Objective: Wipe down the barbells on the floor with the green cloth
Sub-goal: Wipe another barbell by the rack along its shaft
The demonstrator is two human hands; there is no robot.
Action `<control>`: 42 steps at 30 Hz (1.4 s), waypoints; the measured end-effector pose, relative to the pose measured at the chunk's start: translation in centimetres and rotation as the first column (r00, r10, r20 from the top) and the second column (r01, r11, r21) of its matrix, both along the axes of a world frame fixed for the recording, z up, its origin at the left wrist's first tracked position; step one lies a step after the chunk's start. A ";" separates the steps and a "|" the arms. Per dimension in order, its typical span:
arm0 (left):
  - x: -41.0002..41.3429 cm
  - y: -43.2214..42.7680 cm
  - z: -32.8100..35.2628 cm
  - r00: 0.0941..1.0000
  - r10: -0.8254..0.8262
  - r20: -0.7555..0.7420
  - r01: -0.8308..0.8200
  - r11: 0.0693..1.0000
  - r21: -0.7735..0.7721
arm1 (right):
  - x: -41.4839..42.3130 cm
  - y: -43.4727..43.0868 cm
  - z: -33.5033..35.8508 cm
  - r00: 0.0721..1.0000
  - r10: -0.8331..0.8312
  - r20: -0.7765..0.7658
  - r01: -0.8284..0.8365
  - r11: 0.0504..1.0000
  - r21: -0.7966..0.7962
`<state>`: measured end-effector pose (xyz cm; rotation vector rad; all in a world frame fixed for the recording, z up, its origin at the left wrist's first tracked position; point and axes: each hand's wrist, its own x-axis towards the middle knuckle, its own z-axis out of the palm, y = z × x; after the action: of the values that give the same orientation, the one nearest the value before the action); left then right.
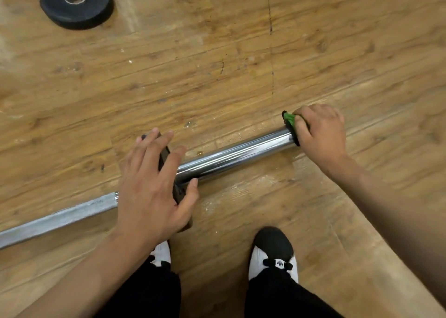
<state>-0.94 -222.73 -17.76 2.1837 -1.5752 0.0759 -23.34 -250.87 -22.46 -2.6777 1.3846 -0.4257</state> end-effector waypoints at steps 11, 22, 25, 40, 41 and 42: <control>4.4 -2.9 0.7 0.993 0.006 -0.120 0.005 0.996 0.090 | 12.8 14.4 0.0 0.951 0.305 0.057 -0.303 0.952 -0.046; 5.1 1.5 0.7 0.997 0.067 -0.048 -0.057 0.983 0.172 | 15.1 11.2 0.4 0.972 0.191 0.133 -0.183 0.980 -0.076; 7.1 3.1 1.0 0.991 0.121 -0.058 -0.109 0.978 0.176 | 15.8 11.9 2.5 0.949 0.205 0.239 -0.189 0.978 -0.088; 14.4 11.3 -0.8 0.943 0.332 0.002 -0.316 0.898 0.305 | 22.1 18.4 14.7 0.640 0.767 0.053 -0.754 0.640 -0.150; 14.8 11.2 -1.1 0.944 0.329 0.011 -0.316 0.897 0.310 | 23.2 19.2 14.3 0.655 0.755 0.030 -0.743 0.650 -0.158; 15.2 11.2 -1.4 0.941 0.337 0.016 -0.324 0.892 0.314 | 24.5 20.1 13.7 0.680 0.733 -0.003 -0.723 0.671 -0.166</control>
<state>14.27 -211.56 -19.15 2.6682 -1.2438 -0.1221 1.13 -230.80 -8.79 -2.9982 0.1602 -0.5228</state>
